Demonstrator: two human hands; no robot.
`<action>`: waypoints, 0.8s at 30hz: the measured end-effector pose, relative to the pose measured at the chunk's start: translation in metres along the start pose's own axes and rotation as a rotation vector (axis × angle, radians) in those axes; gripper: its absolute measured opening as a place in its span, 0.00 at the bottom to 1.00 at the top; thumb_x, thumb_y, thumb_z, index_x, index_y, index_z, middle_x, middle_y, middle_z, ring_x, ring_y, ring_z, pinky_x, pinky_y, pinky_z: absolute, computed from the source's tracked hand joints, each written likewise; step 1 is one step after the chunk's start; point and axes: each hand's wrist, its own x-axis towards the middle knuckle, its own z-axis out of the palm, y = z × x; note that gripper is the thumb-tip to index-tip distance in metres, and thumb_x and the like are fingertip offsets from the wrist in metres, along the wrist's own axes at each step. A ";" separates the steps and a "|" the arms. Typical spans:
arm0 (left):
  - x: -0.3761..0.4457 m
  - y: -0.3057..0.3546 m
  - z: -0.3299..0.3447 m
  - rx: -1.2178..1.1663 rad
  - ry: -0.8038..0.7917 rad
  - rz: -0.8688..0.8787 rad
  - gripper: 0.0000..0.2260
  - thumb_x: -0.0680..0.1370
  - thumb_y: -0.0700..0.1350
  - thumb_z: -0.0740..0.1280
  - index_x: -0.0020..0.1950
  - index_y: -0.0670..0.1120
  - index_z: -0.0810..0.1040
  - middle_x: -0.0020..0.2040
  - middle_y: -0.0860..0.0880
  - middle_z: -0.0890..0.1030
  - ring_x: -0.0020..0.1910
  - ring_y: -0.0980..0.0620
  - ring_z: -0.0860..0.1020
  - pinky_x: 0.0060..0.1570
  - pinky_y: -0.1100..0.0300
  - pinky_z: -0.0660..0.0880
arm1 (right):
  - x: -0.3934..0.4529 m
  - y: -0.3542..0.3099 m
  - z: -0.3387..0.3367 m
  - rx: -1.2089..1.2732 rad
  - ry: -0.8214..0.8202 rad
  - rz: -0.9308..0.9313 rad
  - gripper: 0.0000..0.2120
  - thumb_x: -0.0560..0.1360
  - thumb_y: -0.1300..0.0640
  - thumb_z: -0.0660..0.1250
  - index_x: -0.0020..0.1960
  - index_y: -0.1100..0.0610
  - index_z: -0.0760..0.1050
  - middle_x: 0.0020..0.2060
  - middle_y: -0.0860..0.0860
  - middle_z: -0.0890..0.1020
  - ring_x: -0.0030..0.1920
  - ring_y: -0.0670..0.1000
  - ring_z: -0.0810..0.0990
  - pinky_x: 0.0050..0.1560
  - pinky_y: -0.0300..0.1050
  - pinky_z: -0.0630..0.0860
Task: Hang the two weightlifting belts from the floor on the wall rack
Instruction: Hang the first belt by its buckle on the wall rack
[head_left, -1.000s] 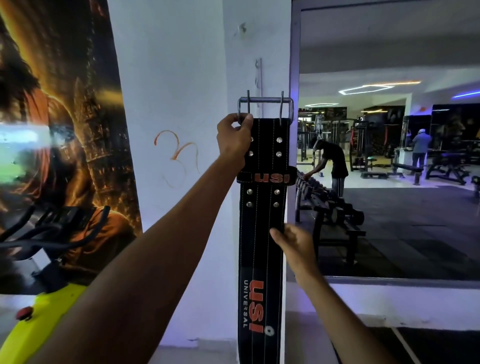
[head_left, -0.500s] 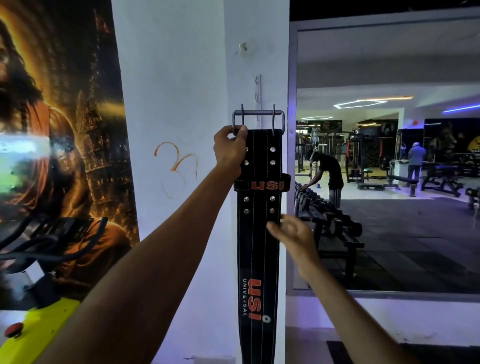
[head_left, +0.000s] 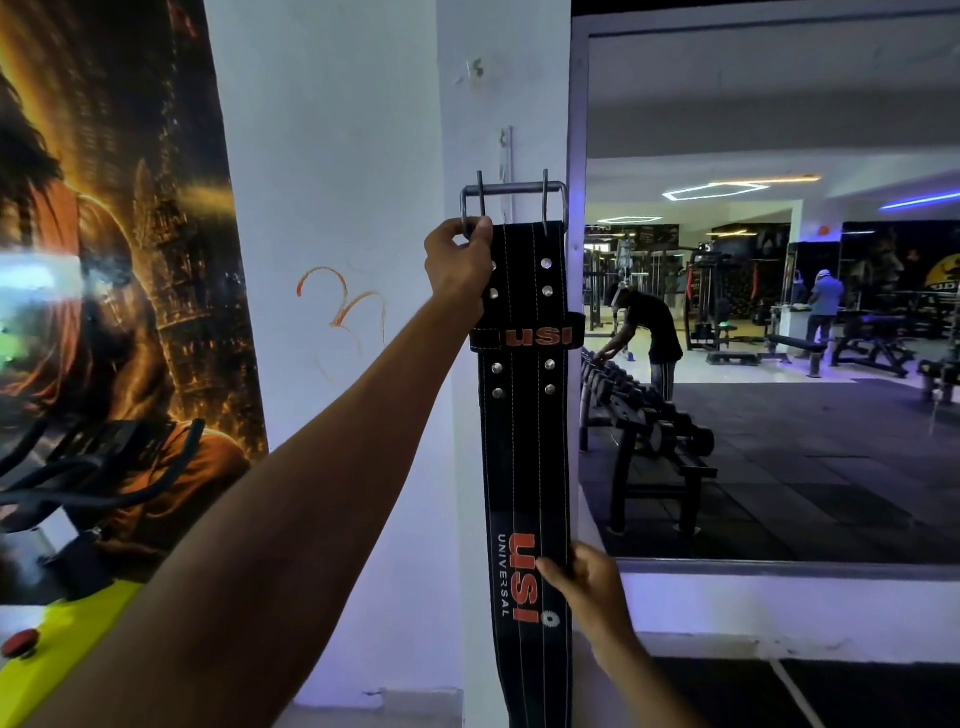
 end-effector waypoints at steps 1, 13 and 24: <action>-0.001 -0.001 0.001 -0.003 -0.004 -0.002 0.05 0.80 0.45 0.68 0.45 0.46 0.77 0.40 0.44 0.80 0.34 0.46 0.77 0.35 0.52 0.79 | 0.002 -0.005 -0.004 -0.019 -0.007 -0.012 0.40 0.56 0.29 0.77 0.49 0.64 0.80 0.42 0.63 0.85 0.47 0.66 0.83 0.48 0.63 0.82; -0.011 -0.008 0.004 -0.016 -0.067 0.018 0.07 0.80 0.45 0.68 0.42 0.48 0.77 0.39 0.42 0.81 0.36 0.45 0.79 0.40 0.47 0.80 | 0.105 -0.284 -0.014 0.061 0.174 -0.446 0.22 0.80 0.49 0.64 0.72 0.51 0.65 0.42 0.38 0.74 0.42 0.33 0.73 0.36 0.25 0.70; -0.035 -0.019 -0.026 0.048 -0.226 0.088 0.12 0.80 0.50 0.69 0.54 0.41 0.83 0.43 0.46 0.86 0.38 0.55 0.84 0.41 0.58 0.82 | 0.124 -0.318 0.003 0.290 0.394 -0.353 0.06 0.76 0.57 0.71 0.52 0.57 0.81 0.33 0.47 0.78 0.30 0.45 0.74 0.25 0.41 0.73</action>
